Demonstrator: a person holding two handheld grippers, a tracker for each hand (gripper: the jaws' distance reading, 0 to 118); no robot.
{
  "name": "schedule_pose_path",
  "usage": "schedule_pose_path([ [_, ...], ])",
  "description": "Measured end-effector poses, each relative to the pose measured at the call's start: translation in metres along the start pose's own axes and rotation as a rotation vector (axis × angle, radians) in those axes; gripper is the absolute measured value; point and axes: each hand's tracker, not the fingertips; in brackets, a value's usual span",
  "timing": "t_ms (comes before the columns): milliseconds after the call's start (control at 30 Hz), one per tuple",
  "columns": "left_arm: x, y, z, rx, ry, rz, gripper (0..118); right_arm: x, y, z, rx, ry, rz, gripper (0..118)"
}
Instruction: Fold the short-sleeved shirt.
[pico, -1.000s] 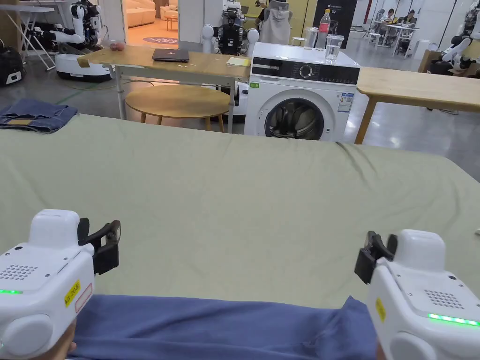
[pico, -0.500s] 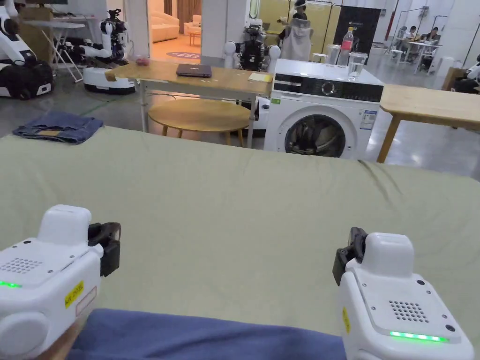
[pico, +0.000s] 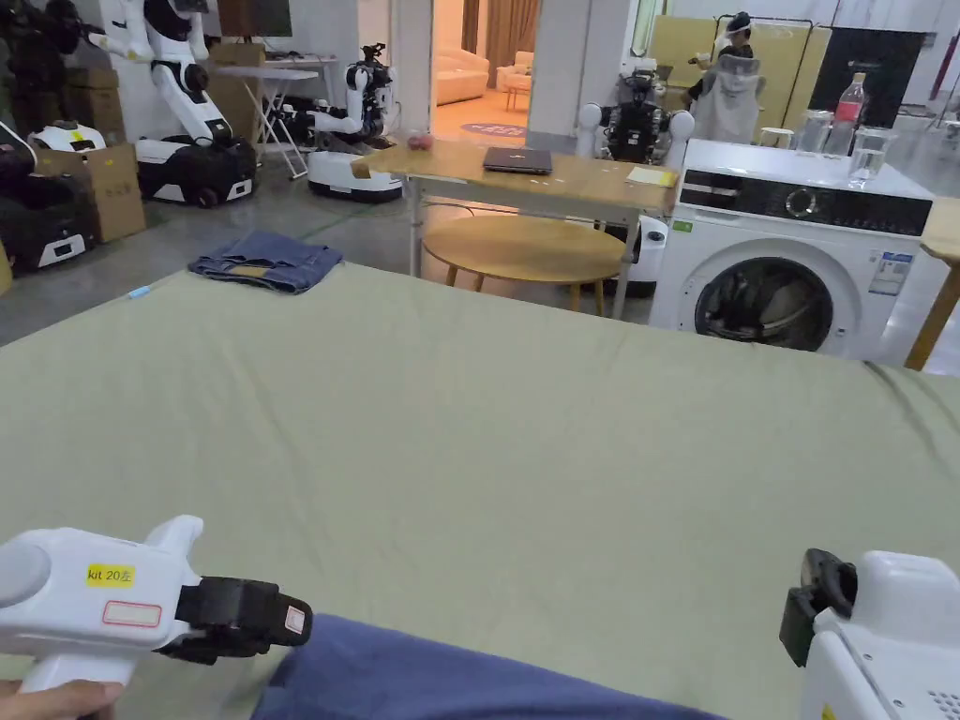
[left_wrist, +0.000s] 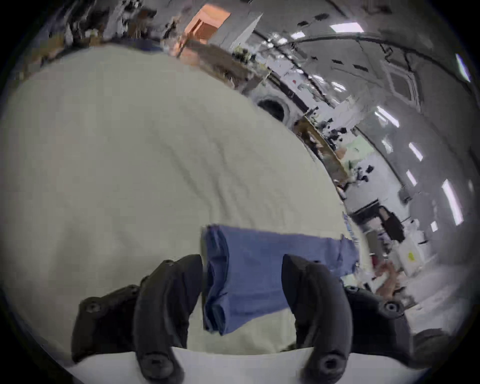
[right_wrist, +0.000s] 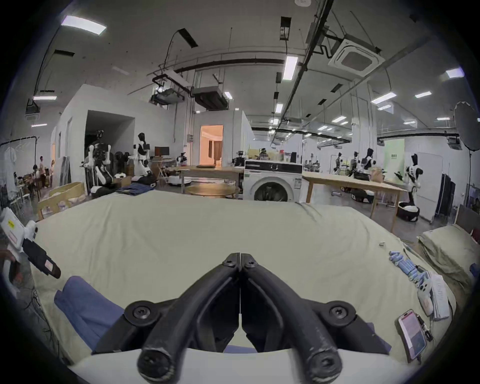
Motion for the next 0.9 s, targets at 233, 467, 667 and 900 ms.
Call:
schedule_pose_path([
  [233,-0.028,-0.007,-0.034,-0.155,-0.211,0.179,68,0.007,-0.007,-0.002,-0.053,0.006,0.006,0],
  [467,-0.016,-0.029,-0.067,-0.157,-0.275,0.254,18,0.015,-0.012,-0.003,-0.09,0.005,-0.018,0],
  [667,-0.001,-0.03,-0.061,-0.132,-0.2,0.137,1,0.017,-0.014,0.001,-0.102,0.005,-0.012,0],
  [900,0.018,-0.011,-0.036,-0.106,-0.124,0.151,0,0.022,-0.011,0.003,-0.097,0.001,-0.01,0],
])
